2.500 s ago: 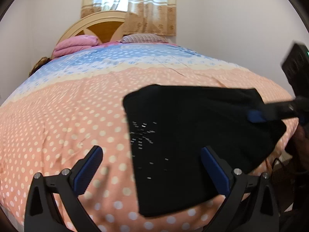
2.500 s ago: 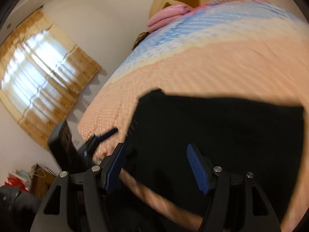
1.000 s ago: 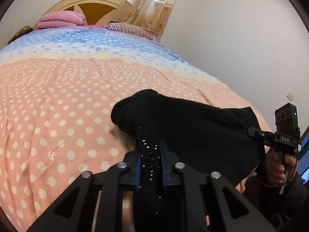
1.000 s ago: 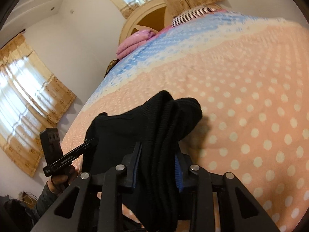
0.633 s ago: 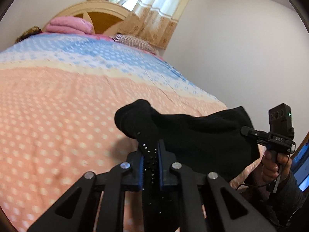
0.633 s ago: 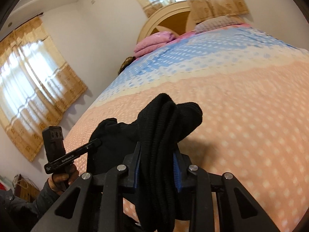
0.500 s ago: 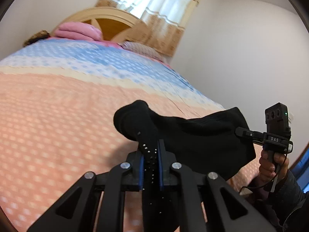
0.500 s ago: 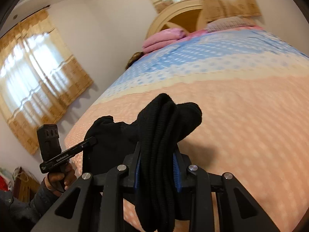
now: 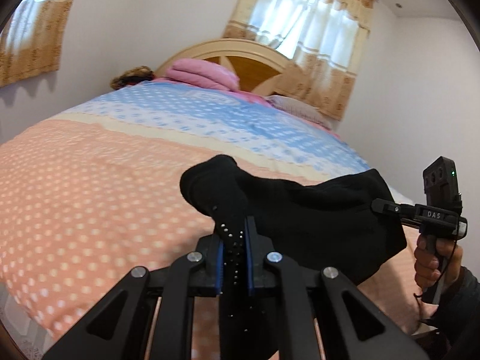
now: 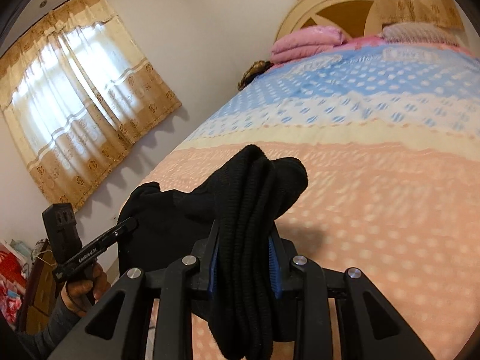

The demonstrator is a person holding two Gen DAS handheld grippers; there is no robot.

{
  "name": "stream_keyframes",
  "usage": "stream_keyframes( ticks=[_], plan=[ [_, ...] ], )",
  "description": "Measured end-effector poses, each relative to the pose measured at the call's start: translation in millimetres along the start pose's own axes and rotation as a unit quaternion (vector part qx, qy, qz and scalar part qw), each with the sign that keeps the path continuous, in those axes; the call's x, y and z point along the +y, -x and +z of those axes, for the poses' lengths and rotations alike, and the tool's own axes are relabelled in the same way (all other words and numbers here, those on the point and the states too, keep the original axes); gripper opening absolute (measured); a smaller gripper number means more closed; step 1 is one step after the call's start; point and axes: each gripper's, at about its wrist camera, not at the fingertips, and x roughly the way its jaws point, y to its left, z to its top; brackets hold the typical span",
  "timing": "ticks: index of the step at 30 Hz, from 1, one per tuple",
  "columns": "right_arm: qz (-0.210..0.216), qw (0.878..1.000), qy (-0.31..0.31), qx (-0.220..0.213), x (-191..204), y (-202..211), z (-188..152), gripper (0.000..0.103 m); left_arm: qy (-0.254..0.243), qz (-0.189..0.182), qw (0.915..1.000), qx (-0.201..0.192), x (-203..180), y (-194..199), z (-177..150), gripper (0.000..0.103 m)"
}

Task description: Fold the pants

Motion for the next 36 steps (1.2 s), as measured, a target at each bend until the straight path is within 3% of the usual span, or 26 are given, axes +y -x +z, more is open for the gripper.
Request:
stream_keyframes(
  ticks=[4, 7, 9, 11, 13, 17, 27, 36],
  plan=[
    [-0.015, 0.999, -0.021, 0.021, -11.2, -28.8, -9.1, 0.028, 0.000, 0.032, 0.9991, 0.029, 20.7, -23.3, -18.0, 0.012],
    [-0.012, 0.998, -0.052, 0.031, -29.4, -37.0, -13.6, 0.028, -0.001, 0.050, 0.9978, 0.045, 27.3, -36.6, -29.2, 0.018],
    [-0.011, 0.997, -0.063, 0.035, -37.9, -36.9, -14.7, 0.031, 0.000, 0.064, 0.9967, 0.051, 27.3, -44.2, -36.0, 0.027],
    [-0.012, 0.997, -0.070, 0.041, -42.9, -37.0, -15.4, 0.032, -0.009, 0.080, 0.9954, 0.052, 24.9, -46.3, -39.3, 0.047],
    [-0.023, 0.996, -0.072, 0.043, -45.9, -36.9, -16.0, 0.039, -0.017, 0.093, 0.9941, 0.052, 24.6, -47.9, -40.9, 0.060],
    [-0.035, 0.995, -0.085, 0.037, -57.0, -33.1, -19.0, 0.053, -0.009, 0.109, 0.9926, 0.055, 31.9, -44.9, -42.8, 0.072],
    [-0.039, 0.993, -0.109, 0.015, -69.2, -8.9, -30.0, 0.058, -0.048, 0.143, 0.9871, 0.054, 14.8, -19.7, -44.5, 0.074],
    [-0.149, 0.986, -0.080, -0.004, -49.6, 40.1, -39.7, 0.059, -0.069, 0.147, 0.9858, 0.041, -11.9, 9.7, -36.3, 0.074]
  ],
)
